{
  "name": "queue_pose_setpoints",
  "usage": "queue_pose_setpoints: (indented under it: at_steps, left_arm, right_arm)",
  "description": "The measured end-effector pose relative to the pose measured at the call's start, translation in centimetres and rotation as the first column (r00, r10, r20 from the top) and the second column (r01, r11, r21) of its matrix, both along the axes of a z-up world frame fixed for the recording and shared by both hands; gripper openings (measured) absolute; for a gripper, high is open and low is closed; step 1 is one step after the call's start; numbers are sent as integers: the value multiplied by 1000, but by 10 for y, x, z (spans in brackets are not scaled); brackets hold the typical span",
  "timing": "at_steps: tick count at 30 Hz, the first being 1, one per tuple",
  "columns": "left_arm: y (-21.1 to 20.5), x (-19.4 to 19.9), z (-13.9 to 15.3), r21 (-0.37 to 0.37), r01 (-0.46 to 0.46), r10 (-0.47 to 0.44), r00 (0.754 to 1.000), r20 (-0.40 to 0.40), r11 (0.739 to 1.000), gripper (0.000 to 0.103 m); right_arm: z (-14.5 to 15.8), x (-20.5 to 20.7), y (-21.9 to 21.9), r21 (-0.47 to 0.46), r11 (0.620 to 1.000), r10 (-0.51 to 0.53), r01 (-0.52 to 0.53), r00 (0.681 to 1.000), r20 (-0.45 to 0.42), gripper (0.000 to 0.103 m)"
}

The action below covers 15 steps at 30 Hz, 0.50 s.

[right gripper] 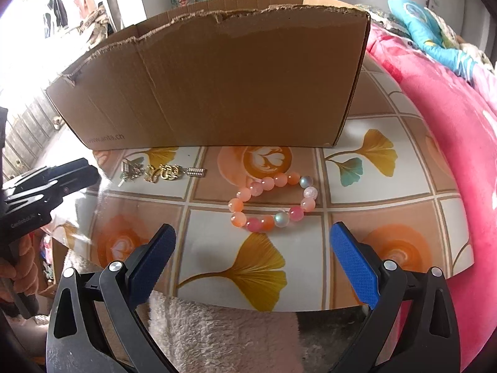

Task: Organize jewelry
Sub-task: 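Move both grippers toward the gold pieces and peach bead bracelet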

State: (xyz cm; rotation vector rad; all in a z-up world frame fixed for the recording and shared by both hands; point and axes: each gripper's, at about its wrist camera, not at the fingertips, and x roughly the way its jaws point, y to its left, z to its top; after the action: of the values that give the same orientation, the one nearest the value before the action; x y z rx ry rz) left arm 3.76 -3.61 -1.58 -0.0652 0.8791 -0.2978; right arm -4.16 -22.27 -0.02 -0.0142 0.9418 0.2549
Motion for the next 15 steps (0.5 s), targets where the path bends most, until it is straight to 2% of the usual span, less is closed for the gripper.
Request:
queue_pose_setpoints:
  at_steps: [3,6,11,15]
  left_arm:
    - [3,0,3,0,-14,14,1000,2,1000,45]
    - [3,1,5,3,-21,21,1000,4,1000,45]
    - [0,1,8,12,-25,24,1000,7,1000,45]
    - [-2,1,7,26,-23,23,1000,0,999,45]
  right_arm:
    - [11,-12,7,47,997,62,-65,996,66,93]
    - [16,-19,22,86,983,154,-162,983,97,83]
    - [13,-8,39,143,962,224,-233,971,77,57]
    - [3,7,33,214,951,225,-225,974,23,53]
